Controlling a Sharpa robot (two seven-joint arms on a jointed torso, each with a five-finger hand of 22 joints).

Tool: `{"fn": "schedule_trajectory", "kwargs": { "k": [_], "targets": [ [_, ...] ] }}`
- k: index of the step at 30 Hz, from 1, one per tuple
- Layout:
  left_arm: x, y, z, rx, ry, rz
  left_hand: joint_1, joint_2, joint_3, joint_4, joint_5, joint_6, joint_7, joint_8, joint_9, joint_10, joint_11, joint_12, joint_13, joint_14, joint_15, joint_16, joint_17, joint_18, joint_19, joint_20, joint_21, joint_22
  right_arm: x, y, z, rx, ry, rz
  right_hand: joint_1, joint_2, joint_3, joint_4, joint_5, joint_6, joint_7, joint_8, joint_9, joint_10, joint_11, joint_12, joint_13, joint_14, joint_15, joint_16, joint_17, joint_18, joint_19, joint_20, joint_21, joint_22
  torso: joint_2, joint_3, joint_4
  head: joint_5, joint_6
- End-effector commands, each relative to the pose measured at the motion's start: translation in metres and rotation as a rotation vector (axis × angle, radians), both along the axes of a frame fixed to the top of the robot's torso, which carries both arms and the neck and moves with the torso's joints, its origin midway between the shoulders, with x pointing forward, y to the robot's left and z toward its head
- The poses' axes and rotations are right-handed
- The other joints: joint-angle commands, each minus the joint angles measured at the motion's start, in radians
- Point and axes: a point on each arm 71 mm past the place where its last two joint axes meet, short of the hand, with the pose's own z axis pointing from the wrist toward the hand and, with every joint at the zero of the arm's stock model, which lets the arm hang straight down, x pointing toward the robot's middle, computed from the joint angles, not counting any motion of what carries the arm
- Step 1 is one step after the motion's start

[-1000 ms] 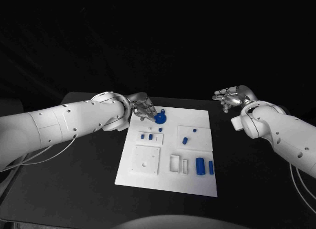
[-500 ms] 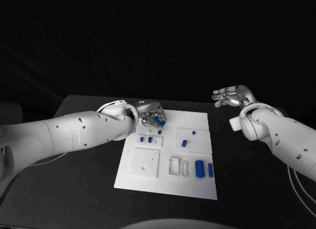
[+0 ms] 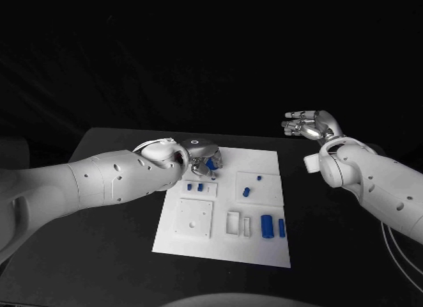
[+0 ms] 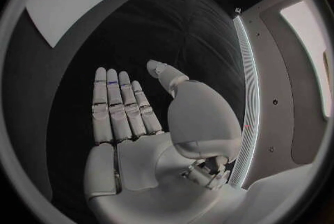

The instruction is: Assemble the parts on the task board

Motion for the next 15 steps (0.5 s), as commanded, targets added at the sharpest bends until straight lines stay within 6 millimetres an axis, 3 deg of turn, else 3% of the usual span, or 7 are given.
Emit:
{"fn": "schedule_trajectory", "kwargs": {
  "k": [1, 5, 13, 14, 15],
  "targets": [
    [-0.0004, -0.0015, -0.0057, 0.059, 0.000, -0.011, 0.000, -0.009, 0.009, 0.002, 0.006, 0.004, 0.003, -0.003, -0.001, 0.001, -0.003, -0.005, -0.001, 0.006, -0.002, 0.011, 0.000, 0.019, -0.004, 0.000, 0.011, 0.022, -0.0004, 0.0024, 0.0023, 0.037, -0.024, 0.015, 0.016, 0.007, -0.027, -0.004, 0.006, -0.025, 0.004, -0.003, -0.001, -0.032, 0.008, -0.006, -0.001, -0.030, 0.006, -0.007, -0.002, 0.002, -0.029, 0.010, 0.003, -0.001, 0.000, -0.0016, -0.0005, -0.001, -0.001],
    [-0.0001, -0.0015, -0.0095, 0.068, -0.003, -0.003, 0.005, -0.005, 0.022, 0.000, 0.008, 0.005, 0.006, -0.003, -0.002, 0.004, -0.003, -0.005, -0.002, 0.011, -0.002, 0.027, 0.004, 0.022, -0.007, 0.000, 0.026, 0.023, -0.0004, 0.0023, 0.0021, 0.044, -0.016, 0.013, 0.026, 0.019, -0.047, -0.020, 0.008, -0.043, 0.003, -0.005, -0.002, -0.051, 0.011, -0.008, -0.001, -0.079, 0.007, -0.010, -0.004, 0.011, -0.062, 0.026, 0.003, -0.002, 0.001, -0.0006, -0.0010, -0.001, 0.003],
    [0.0009, -0.0009, -0.0126, 0.072, -0.008, 0.007, 0.001, -0.009, 0.049, -0.001, 0.015, 0.005, 0.009, -0.003, -0.002, 0.006, -0.002, -0.005, -0.002, 0.014, 0.000, 0.036, 0.000, 0.028, -0.016, 0.002, 0.058, 0.022, -0.0006, 0.0028, 0.0016, 0.050, -0.002, 0.016, 0.029, 0.026, -0.062, -0.028, 0.006, -0.076, 0.010, -0.006, -0.004, -0.083, 0.021, -0.009, -0.002, -0.109, 0.021, -0.011, -0.005, 0.004, -0.083, 0.027, 0.003, -0.002, 0.000, -0.0005, 0.0003, -0.003, 0.000],
    [0.0013, -0.0008, -0.0124, 0.068, -0.015, 0.010, 0.004, -0.006, 0.053, -0.002, 0.019, 0.005, 0.010, -0.003, -0.002, 0.009, -0.002, -0.005, -0.002, 0.015, 0.000, 0.037, 0.000, 0.028, -0.016, 0.002, 0.060, 0.022, -0.0006, 0.0029, 0.0016, 0.050, -0.001, 0.016, 0.031, 0.027, -0.061, -0.029, 0.006, -0.078, 0.012, -0.006, -0.004, -0.084, 0.021, -0.009, -0.002, -0.107, 0.025, -0.011, -0.005, 0.004, -0.083, 0.027, 0.003, -0.002, 0.000, -0.0001, 0.0002, -0.004, 0.000],
    [0.0015, -0.0009, -0.0124, 0.065, -0.020, 0.011, 0.012, 0.001, 0.066, -0.006, 0.044, 0.007, 0.014, -0.003, -0.002, 0.016, -0.001, -0.005, -0.002, 0.017, 0.001, 0.039, 0.000, 0.031, -0.017, 0.001, 0.064, 0.023, -0.0007, 0.0030, 0.0017, 0.051, -0.001, 0.016, 0.034, 0.028, -0.059, -0.032, 0.004, -0.077, 0.013, -0.006, -0.004, -0.079, 0.021, -0.008, -0.001, -0.099, 0.027, -0.010, -0.005, 0.005, -0.080, 0.026, 0.004, -0.001, -0.001, -0.0001, 0.0005, -0.004, 0.000]
  ]
}}
